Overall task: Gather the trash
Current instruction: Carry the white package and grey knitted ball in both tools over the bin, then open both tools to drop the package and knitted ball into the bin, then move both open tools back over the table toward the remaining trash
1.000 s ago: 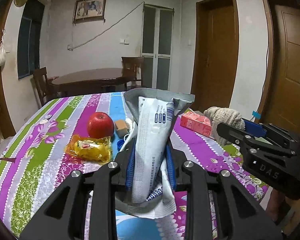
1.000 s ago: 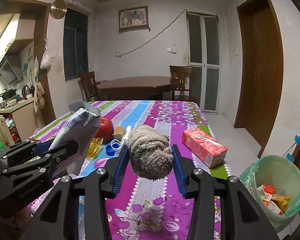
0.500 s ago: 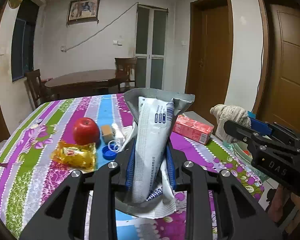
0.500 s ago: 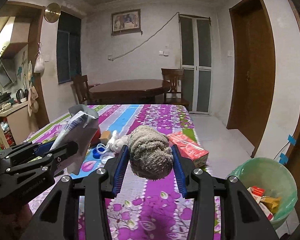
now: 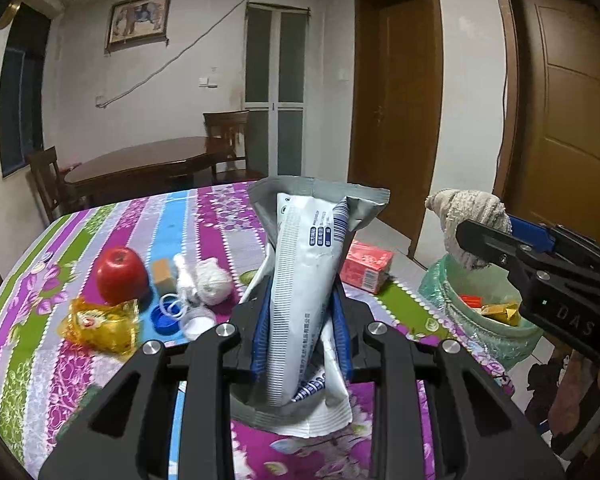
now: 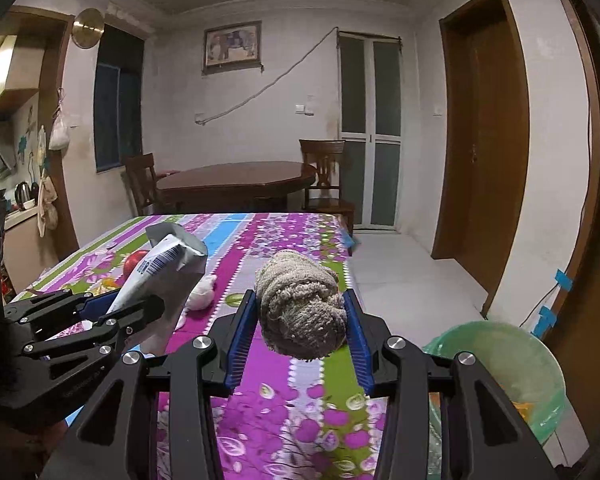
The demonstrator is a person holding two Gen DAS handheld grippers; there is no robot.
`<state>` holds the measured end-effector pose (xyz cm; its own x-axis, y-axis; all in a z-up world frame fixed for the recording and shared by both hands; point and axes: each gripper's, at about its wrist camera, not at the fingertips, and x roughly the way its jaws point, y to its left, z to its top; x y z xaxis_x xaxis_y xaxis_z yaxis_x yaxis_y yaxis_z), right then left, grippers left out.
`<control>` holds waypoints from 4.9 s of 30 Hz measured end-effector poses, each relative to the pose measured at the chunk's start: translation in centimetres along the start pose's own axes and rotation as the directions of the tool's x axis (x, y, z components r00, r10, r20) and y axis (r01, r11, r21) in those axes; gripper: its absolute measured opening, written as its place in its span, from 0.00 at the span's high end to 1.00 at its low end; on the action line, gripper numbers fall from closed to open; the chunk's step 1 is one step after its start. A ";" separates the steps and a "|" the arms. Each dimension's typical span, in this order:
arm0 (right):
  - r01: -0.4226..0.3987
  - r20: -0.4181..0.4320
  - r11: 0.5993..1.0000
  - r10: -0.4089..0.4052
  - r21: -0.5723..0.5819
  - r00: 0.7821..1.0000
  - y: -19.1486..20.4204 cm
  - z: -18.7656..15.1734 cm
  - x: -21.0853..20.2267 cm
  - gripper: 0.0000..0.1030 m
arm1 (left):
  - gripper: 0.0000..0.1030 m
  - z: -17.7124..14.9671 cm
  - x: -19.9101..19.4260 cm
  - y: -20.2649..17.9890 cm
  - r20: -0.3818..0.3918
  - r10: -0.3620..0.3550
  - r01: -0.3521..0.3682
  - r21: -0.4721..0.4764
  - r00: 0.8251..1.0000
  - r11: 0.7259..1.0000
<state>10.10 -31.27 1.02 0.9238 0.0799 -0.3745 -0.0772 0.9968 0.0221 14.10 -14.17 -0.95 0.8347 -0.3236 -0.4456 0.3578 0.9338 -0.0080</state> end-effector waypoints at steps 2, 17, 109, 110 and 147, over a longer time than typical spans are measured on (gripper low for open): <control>0.011 -0.003 1.000 -0.011 0.009 1.000 -0.9 -0.2 -0.1 0.57 | 0.75 0.2 0.4 -0.6 -0.001 -0.005 0.005 0.011 1.000 1.000; 0.114 -0.026 0.992 -0.112 0.046 0.993 -8.9 -0.4 -1.0 0.57 | 0.75 1.9 3.1 -6.1 -0.016 -0.078 0.079 0.075 0.997 0.994; 0.322 -0.305 0.924 -0.251 0.208 0.919 -29.0 -7.7 3.7 0.41 | 0.55 1.3 18.0 -21.4 -0.364 -0.286 0.337 0.083 0.886 0.938; 0.322 -0.304 0.924 -0.252 0.208 0.919 -28.8 -7.7 3.7 0.40 | 0.53 1.3 17.9 -21.4 -0.365 -0.287 0.338 0.083 0.886 0.937; -0.130 -0.199 0.989 0.142 0.073 0.970 -2.3 -5.9 3.4 0.05 | 0.06 -5.4 -2.4 13.3 -0.233 0.072 -0.063 0.047 0.970 0.997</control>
<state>11.21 -33.30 -5.76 0.8099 0.2176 -0.5446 -0.1692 0.9758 0.1383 14.57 -0.19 -4.86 0.7377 -0.2109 -0.6414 0.3241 0.9439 0.0625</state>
